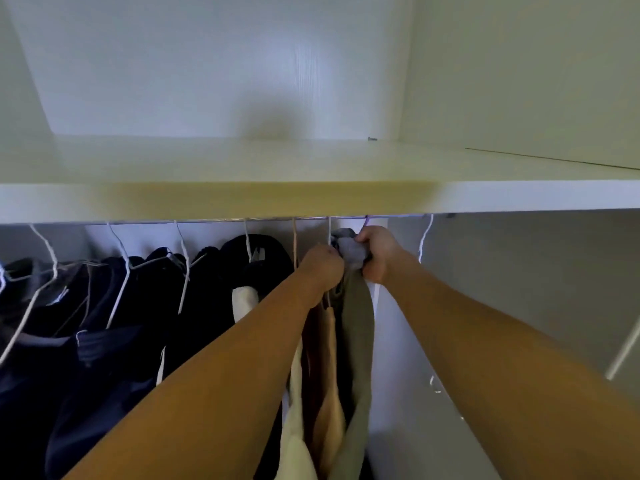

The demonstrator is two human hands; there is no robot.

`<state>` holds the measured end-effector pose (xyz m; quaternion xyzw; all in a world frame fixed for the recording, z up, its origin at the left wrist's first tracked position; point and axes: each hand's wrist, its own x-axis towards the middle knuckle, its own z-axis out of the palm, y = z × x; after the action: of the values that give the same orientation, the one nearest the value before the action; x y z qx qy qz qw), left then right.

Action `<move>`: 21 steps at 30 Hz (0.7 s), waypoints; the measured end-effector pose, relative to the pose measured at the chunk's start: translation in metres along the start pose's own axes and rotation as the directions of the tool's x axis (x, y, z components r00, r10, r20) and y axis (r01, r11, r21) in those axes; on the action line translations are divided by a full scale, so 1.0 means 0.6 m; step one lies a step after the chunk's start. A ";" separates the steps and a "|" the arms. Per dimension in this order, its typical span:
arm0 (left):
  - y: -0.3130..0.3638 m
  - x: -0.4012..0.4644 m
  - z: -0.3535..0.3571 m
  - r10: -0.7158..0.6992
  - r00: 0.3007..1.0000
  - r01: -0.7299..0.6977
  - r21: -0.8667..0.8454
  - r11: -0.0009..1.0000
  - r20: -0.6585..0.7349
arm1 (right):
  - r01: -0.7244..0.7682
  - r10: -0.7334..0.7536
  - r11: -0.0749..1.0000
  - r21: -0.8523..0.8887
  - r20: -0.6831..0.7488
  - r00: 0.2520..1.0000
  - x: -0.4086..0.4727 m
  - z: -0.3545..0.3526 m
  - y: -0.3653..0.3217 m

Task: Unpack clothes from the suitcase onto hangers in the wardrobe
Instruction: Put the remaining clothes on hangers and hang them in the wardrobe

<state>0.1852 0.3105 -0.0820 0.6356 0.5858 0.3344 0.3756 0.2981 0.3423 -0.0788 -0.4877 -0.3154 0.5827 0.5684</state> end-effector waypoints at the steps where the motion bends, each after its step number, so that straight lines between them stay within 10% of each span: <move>1: -0.005 0.003 0.000 0.006 1.000 -0.007 0.025 1.000 0.023 | -0.008 0.002 0.997 0.079 0.078 0.997 -0.001 -0.004 0.009; 11: -0.020 -0.001 -0.009 0.123 0.982 -0.144 0.151 0.978 0.141 | 0.064 -0.025 0.979 -0.193 0.196 0.980 0.038 -0.055 0.035; 18: 0.013 -0.006 0.001 0.118 0.970 -0.199 0.410 0.890 0.214 | 0.131 0.005 0.596 -0.793 0.167 0.986 0.023 -0.068 -0.003; 21: 0.027 -0.008 0.004 0.163 0.956 -0.259 0.445 0.857 0.243 | 0.142 -0.037 0.663 -0.735 0.157 0.987 0.029 -0.081 0.003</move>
<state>0.1946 0.3050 -0.0688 0.7982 0.5360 0.1564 0.2262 0.3448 0.3501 -0.1000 -0.6223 -0.5849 0.4048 0.3267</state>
